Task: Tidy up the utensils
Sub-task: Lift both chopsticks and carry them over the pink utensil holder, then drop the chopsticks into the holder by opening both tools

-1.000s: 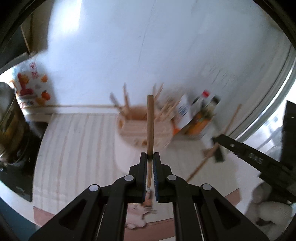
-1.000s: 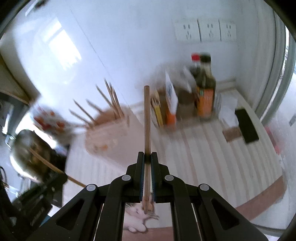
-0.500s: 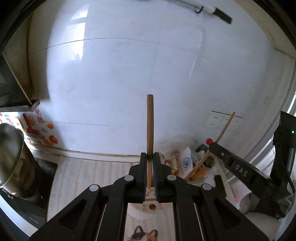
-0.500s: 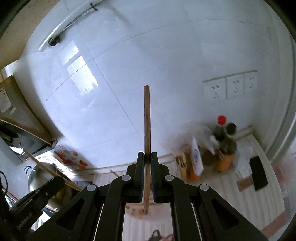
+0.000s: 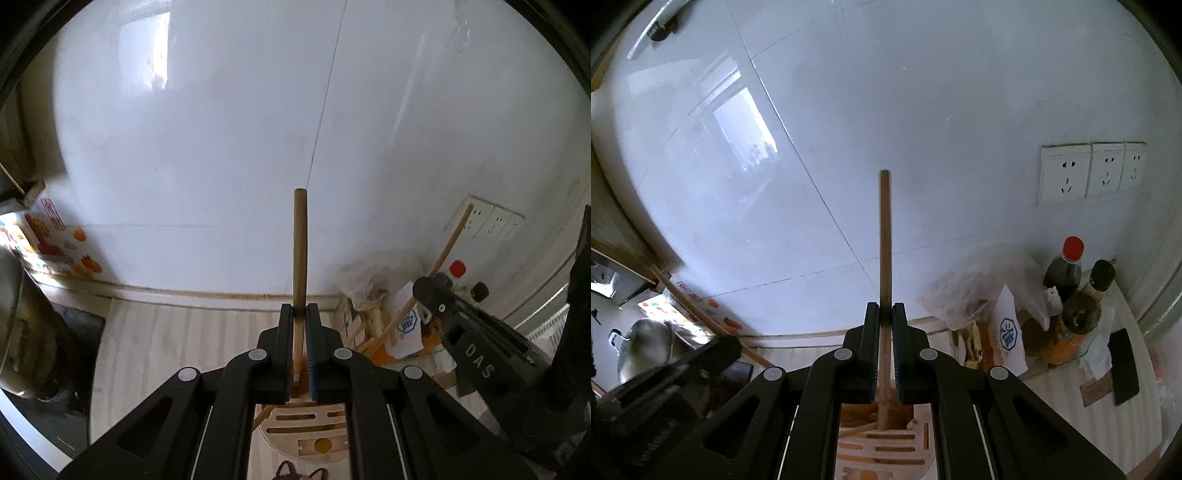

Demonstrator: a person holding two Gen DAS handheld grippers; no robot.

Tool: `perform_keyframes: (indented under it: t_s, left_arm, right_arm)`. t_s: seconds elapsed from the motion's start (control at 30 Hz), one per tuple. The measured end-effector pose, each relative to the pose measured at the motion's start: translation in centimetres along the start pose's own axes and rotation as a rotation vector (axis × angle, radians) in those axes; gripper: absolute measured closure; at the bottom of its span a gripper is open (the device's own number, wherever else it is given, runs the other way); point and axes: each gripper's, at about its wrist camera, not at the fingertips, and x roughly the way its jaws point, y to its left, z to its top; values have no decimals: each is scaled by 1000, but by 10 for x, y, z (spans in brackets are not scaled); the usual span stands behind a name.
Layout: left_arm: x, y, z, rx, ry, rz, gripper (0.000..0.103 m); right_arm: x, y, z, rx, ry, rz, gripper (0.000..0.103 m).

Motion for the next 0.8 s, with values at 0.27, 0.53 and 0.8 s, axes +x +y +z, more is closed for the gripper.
perform_keyframes:
  t_s: [0.27, 0.53, 0.8]
  left_arm:
    - [19, 8, -9, -12, 63, -15, 99]
    - [-3, 14, -14, -37, 80, -52, 93]
    - [-41, 36, -34, -50, -23, 126, 22]
  right_arm:
    - [12, -2, -6, -14, 39, 3, 96]
    - [24, -5, -13, -16, 138, 35, 92]
    - [-7, -19, -20, -9, 112, 24, 49]
